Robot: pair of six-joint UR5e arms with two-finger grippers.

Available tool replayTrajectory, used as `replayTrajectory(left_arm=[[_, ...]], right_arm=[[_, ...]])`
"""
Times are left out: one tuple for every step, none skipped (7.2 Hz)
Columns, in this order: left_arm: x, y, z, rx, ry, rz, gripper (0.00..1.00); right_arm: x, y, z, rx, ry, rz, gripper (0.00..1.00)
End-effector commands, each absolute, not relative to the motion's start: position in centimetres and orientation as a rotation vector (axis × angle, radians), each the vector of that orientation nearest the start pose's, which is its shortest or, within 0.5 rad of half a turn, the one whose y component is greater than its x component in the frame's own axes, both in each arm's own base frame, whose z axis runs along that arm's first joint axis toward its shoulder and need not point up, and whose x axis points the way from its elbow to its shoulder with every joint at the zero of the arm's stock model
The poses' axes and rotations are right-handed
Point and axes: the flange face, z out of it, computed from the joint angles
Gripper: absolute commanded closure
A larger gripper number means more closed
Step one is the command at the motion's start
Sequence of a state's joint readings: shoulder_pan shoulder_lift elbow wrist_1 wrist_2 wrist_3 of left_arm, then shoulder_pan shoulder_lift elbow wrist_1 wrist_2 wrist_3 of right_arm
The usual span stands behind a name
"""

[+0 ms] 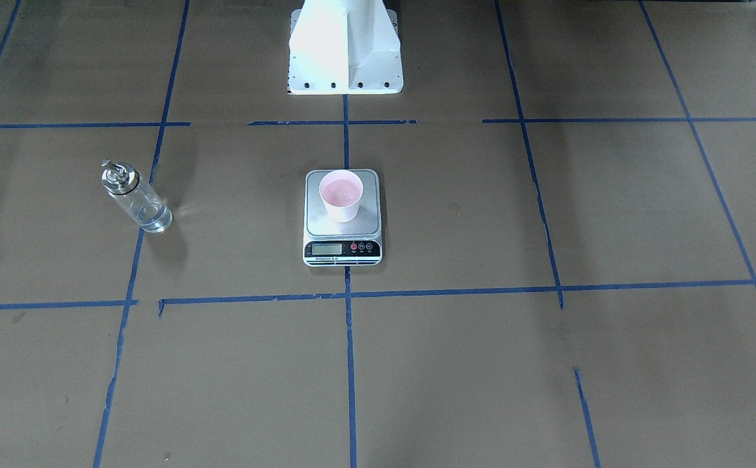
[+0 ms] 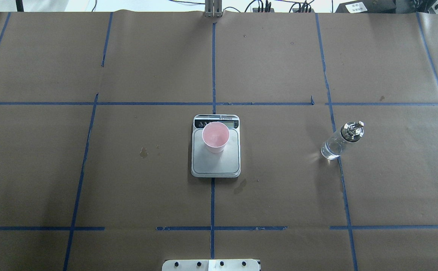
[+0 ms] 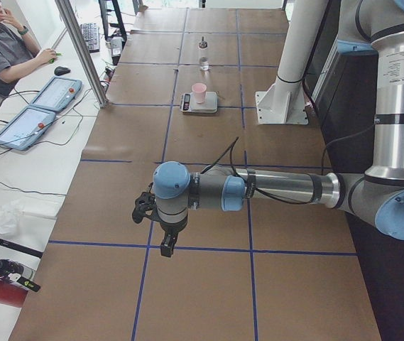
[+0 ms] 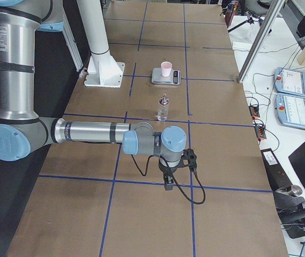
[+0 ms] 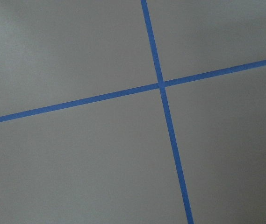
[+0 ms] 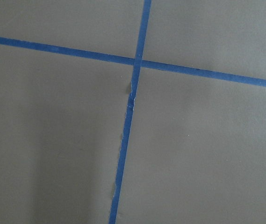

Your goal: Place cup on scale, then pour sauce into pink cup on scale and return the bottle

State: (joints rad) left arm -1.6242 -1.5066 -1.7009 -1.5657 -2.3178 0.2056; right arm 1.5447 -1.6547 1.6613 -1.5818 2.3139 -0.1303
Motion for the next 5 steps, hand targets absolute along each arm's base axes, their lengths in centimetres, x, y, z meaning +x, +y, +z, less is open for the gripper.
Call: replayTrajectory(left_arm=[[-9.0,-46.59,62.5,0.158,0.734,0.172,0.0],[-9.0,-46.56,63.01,0.148,0.735,0.167,0.0],[-9.07,-46.52,63.18,0.145,0.735,0.164,0.0],[-9.08,-46.46,63.11,0.146,0.734,0.164,0.0],[-9.11,-46.45,63.22,0.144,0.729,0.165,0.0]], right_arm=[[5.39,-45.73,65.73,0.034,-0.744,-0.147,0.0],[5.39,-45.77,65.43,0.04,-0.744,-0.15,0.0],[5.4,-45.82,65.26,0.046,-0.742,-0.152,0.0],[5.4,-45.82,65.26,0.046,-0.742,-0.152,0.0],[5.39,-45.9,65.1,0.049,-0.743,-0.153,0.0]])
